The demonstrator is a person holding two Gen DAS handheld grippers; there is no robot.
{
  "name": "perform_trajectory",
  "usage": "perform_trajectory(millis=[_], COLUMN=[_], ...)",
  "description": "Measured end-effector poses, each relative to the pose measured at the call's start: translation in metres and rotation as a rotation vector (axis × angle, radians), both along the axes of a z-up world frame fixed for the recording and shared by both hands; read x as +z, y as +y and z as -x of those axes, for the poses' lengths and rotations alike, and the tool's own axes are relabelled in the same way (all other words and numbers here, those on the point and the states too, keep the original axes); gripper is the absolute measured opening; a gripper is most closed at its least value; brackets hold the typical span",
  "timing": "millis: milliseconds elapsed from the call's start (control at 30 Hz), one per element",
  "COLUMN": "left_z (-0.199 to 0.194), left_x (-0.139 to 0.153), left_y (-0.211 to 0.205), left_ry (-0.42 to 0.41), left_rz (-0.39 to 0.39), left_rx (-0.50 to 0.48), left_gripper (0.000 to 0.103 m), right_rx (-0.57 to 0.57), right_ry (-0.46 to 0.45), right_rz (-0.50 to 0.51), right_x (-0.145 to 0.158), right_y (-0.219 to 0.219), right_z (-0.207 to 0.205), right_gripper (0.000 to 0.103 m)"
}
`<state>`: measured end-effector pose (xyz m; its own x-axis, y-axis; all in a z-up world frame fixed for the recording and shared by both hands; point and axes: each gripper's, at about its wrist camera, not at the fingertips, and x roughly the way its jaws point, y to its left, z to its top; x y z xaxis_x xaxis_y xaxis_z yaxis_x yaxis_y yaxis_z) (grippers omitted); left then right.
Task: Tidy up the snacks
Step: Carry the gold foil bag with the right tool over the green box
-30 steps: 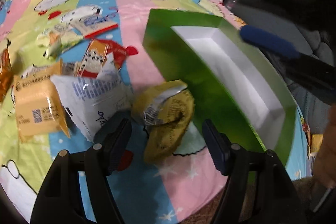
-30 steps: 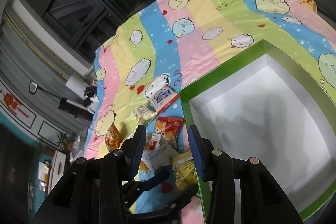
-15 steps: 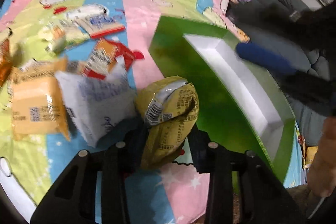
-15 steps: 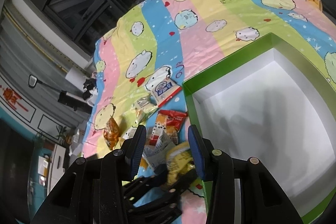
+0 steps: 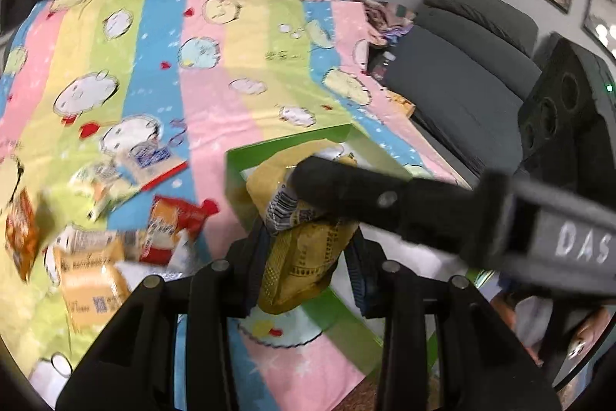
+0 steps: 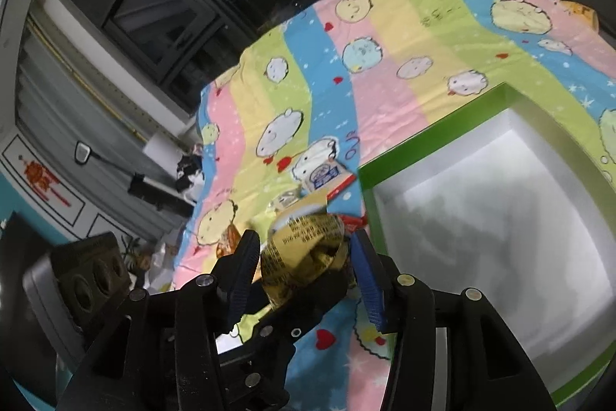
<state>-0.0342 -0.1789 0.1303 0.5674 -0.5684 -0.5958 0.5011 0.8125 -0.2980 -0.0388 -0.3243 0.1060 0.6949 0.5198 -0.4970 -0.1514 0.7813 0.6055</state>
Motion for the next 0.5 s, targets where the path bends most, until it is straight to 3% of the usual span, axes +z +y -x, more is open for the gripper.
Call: perform_trajectory(millis=[267, 500], left_z=[-0.006, -0.015], left_x=[0.001, -0.015], left_y=[-0.040, -0.076], left_ry=[-0.002, 0.066], left_rz=[-0.026, -0.088], left_rx=[-0.087, -0.156], left_gripper=[0.038, 0.039], right_rx=[-0.113, -0.182], right_ry=[-0.020, 0.068], right_rz=[0.011, 0.030], right_x=[-0.001, -0.019], right_y=[-0.033, -0.058], right_z=[0.006, -0.002], right_gripper=[0.050, 0.050])
